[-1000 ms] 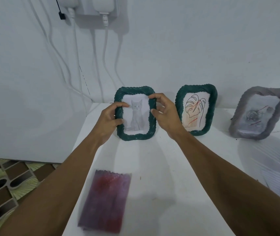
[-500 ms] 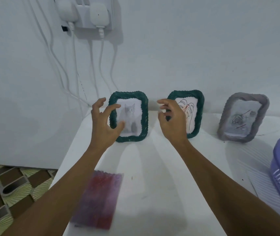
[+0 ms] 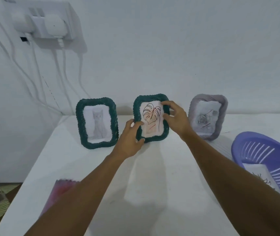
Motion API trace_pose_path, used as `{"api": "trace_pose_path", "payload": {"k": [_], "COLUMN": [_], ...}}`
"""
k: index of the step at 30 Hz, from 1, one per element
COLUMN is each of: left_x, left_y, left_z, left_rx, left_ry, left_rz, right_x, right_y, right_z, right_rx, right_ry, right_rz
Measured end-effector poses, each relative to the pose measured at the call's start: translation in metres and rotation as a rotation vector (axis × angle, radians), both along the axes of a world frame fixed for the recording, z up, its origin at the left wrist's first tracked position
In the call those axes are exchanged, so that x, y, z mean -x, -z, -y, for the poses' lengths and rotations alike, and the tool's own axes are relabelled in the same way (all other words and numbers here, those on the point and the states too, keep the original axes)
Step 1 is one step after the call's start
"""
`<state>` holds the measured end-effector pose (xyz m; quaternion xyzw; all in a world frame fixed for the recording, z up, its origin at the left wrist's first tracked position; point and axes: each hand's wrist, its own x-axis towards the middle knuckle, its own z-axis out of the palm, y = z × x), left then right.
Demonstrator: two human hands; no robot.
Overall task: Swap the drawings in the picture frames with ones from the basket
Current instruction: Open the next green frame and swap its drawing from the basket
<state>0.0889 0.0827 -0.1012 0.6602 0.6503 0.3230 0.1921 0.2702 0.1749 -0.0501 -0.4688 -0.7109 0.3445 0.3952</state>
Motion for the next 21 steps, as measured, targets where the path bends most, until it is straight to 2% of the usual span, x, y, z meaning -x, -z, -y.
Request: {"api": "trace_pose_path", "payload": {"k": [4, 7, 10, 13, 15, 18, 21], "left_x": [0.002, 0.006, 0.004, -0.007, -0.023, -0.051, -0.064], "left_y": [-0.001, -0.005, -0.009, -0.015, -0.024, -0.036, -0.036], "left_z": [0.002, 0.013, 0.029, 0.048, 0.066, 0.092, 0.105], "left_rx": [-0.041, -0.038, 0.009, -0.084, -0.177, -0.124, -0.082], "left_ry": [-0.002, 0.034, 0.095, 0.055, 0.15, 0.313, 0.271], "left_rz": [0.073, 0.101, 0.148, 0.019, 0.05, 0.065, -0.114], "right_x": [-0.015, -0.029, -0.044, -0.046, -0.044, -0.04, -0.038], "right_y": [-0.007, -0.018, -0.029, -0.035, -0.036, -0.038, -0.038], "right_z": [0.013, 0.023, 0.033, 0.05, 0.062, 0.08, 0.096], "right_rx": [0.037, 0.183, 0.234, 0.252, 0.267, 0.281, 0.296], "right_ry": [-0.046, -0.124, -0.217, -0.235, -0.183, -0.149, -0.148], "right_rz": [-0.147, -0.322, -0.344, -0.362, -0.381, -0.394, -0.342]}}
